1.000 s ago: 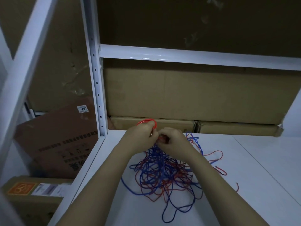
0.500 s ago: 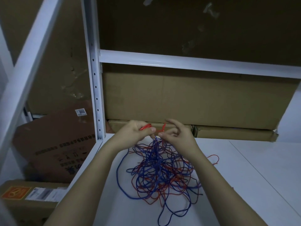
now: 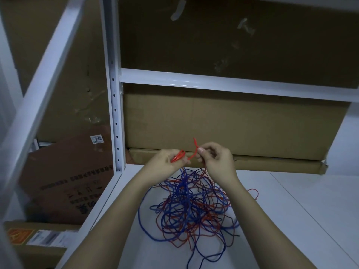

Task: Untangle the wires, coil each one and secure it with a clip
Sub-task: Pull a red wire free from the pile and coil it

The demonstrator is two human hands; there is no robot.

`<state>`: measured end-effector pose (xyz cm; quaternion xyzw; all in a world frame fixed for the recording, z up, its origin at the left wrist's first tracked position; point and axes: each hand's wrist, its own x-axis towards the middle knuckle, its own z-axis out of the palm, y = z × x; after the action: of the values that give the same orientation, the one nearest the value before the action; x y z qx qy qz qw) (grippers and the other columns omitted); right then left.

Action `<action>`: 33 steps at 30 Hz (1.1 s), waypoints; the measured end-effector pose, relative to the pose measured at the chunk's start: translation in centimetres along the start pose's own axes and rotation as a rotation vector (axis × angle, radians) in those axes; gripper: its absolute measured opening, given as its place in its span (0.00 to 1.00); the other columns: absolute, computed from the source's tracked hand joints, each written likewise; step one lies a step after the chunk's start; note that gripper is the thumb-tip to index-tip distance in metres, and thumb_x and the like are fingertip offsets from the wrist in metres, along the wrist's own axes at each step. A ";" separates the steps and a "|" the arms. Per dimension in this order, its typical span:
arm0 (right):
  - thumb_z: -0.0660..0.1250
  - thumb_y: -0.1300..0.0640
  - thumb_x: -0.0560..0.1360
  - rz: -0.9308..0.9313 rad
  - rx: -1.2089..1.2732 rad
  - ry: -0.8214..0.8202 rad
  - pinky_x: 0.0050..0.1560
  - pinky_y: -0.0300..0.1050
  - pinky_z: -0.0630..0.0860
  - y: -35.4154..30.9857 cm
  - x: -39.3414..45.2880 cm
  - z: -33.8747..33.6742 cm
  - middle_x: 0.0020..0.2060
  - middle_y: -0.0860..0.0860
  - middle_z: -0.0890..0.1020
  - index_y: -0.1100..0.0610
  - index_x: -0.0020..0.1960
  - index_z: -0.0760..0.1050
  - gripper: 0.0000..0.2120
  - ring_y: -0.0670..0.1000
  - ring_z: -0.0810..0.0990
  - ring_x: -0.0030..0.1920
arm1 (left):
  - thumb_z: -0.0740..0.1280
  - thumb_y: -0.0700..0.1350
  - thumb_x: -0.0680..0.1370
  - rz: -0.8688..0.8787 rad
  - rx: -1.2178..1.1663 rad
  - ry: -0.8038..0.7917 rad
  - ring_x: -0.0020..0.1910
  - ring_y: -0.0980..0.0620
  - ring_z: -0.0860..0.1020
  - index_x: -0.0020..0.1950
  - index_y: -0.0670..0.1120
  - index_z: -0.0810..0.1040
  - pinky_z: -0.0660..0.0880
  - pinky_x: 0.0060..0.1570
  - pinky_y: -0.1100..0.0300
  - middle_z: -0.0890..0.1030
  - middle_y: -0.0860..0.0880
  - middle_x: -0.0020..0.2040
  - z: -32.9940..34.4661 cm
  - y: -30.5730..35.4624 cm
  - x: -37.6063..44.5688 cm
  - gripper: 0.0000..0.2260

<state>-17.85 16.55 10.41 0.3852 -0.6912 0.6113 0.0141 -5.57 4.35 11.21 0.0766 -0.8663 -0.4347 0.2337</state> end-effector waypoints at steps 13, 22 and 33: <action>0.57 0.62 0.82 -0.088 0.183 -0.227 0.30 0.35 0.65 -2.3 -0.3 -0.5 0.25 0.45 0.73 0.55 0.41 0.74 0.13 0.43 0.67 0.26 | 0.58 0.49 0.82 0.017 0.341 0.422 0.31 0.44 0.71 0.41 0.42 0.69 0.64 0.31 0.52 0.70 0.49 0.29 1.7 -0.7 2.8 0.14; 0.64 0.57 0.79 -0.044 -0.012 -0.130 0.30 0.38 0.60 -2.0 -0.1 -2.3 0.22 0.41 0.66 0.51 0.46 0.74 0.04 0.42 0.63 0.25 | 0.62 0.43 0.81 0.269 0.549 0.710 0.25 0.48 0.66 0.39 0.48 0.65 0.58 0.27 0.60 0.66 0.52 0.30 -1.2 -0.8 2.6 0.11; 0.60 0.57 0.79 -0.449 -0.433 0.235 0.51 0.46 0.67 -8.4 8.1 -3.8 0.43 0.53 0.78 0.55 0.46 0.80 0.10 0.56 0.74 0.50 | 0.58 0.48 0.82 0.293 0.422 0.710 0.28 0.53 0.69 0.38 0.46 0.67 0.60 0.27 0.59 0.69 0.51 0.29 -3.8 4.9 5.1 0.14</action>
<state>-20.68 16.04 22.32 0.4430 -0.6966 0.4718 0.3097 -7.94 2.90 18.72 0.1437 -0.8039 -0.1572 0.5553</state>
